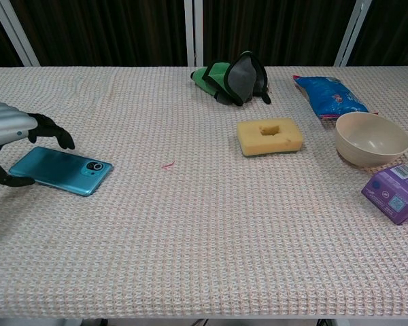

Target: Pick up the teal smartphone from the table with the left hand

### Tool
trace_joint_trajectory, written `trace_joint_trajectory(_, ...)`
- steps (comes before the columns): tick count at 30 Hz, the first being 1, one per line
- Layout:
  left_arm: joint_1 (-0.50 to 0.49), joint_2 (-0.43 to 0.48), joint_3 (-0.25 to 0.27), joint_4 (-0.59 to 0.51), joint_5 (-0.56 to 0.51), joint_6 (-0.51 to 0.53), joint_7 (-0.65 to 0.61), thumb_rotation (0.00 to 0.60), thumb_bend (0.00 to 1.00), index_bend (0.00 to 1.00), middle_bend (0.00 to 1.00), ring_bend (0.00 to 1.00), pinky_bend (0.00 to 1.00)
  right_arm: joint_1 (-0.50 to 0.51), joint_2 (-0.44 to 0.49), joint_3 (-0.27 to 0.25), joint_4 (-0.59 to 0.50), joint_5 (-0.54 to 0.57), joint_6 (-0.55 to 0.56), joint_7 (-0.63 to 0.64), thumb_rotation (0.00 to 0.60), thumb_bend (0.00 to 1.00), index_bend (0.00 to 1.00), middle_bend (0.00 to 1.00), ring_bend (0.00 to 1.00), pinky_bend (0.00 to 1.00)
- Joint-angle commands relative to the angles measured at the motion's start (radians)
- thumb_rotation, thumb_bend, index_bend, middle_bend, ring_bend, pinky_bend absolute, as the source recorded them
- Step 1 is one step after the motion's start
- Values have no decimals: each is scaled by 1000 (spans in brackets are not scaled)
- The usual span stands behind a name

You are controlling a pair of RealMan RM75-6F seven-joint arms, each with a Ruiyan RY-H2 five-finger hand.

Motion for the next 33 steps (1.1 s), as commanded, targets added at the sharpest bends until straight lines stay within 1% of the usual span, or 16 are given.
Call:
trace_joint_trajectory(1,0,-7,6,11,-5,-5,-2,600,234,247,291,189,346,0,4,1,-4,3,-3,-3,600,230,0,0,0,0)
trace_joint_trajectory(7,-2,-10,12,20,-4,1,-5,600,232,278,339,220,361,2,-1,-1,1,6,-11,-2,600,233,0,0,0,0)
trace_joint_trajectory(16,-14,-24,25,43,1,-15,-19,600,218,276,331,221,361,3,-1,4,5,11,-11,0,600,238,0,0,0,0)
trace_joint_trajectory(22,-20,-34,23,59,-1,-14,-30,600,207,274,330,221,361,4,0,1,6,9,-15,3,600,239,0,0,0,0)
trace_joint_trajectory(30,-34,-86,16,124,11,-3,-83,600,207,296,351,228,378,6,1,0,8,13,-24,3,600,239,0,0,0,0)
trace_joint_trajectory(32,-36,-101,13,141,20,10,-107,600,240,325,376,248,394,6,2,0,7,15,-26,2,600,239,0,0,0,0)
trace_joint_trajectory(33,-38,-108,12,150,25,18,-126,600,285,350,392,260,406,6,4,0,5,17,-27,2,600,239,0,0,0,0)
